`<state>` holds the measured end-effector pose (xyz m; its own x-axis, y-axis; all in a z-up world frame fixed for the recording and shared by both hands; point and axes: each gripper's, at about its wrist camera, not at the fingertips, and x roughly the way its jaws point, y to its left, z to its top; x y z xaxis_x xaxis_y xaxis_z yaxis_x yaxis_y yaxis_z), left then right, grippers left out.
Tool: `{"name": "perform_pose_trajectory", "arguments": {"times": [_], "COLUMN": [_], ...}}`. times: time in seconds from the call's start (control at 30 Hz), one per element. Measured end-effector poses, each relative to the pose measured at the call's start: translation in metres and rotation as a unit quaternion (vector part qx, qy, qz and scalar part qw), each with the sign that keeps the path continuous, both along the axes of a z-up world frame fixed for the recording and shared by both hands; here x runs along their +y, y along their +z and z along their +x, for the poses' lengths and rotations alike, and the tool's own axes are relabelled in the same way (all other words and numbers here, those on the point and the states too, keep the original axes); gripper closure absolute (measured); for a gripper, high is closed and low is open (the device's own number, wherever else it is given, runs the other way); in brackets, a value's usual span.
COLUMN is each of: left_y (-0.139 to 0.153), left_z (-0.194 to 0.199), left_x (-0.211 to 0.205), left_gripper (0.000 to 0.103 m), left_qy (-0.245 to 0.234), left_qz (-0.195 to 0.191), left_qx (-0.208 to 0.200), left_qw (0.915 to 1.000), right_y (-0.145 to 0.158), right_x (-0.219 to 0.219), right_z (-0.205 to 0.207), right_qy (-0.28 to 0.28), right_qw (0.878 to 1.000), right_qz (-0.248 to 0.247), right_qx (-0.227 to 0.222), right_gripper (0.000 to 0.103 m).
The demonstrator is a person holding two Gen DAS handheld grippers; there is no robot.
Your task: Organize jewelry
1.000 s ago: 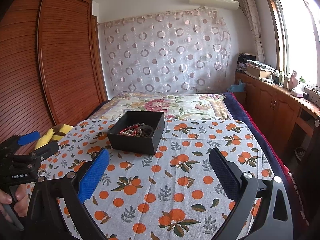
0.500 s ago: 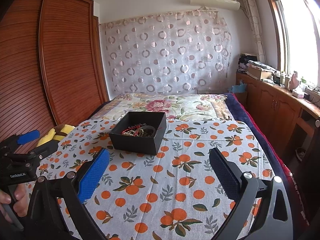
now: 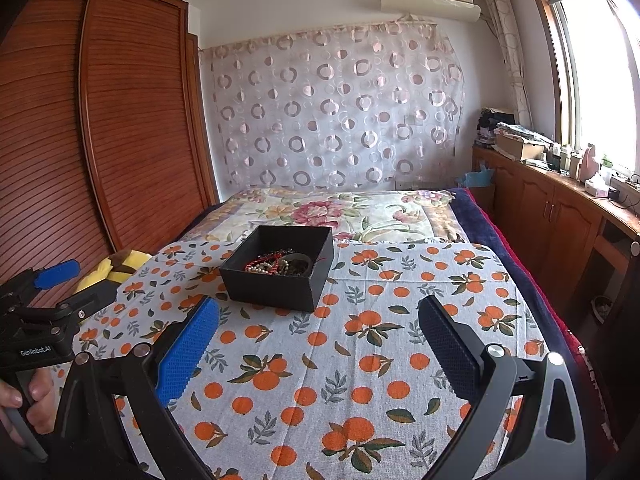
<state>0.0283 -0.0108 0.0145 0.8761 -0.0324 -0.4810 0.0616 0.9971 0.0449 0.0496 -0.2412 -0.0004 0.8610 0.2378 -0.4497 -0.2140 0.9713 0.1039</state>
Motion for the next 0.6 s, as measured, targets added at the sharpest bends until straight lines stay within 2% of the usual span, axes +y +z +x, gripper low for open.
{"name": "perform_pose_trajectory", "arguments": {"times": [0.6], "left_y": [0.0006], "left_z": [-0.0009], "left_x": [0.0009], "left_gripper": [0.008], "left_qy": [0.002], "left_qz": [-0.001], "left_qx": [0.000], "left_qw": [1.0000], "right_y": [-0.0007], "right_x": [0.0012], "right_z": [0.0001], "right_qy": [0.000], "right_qw": [1.000], "right_qz": [0.000], "right_qx": [-0.001], "right_gripper": [0.002]}}
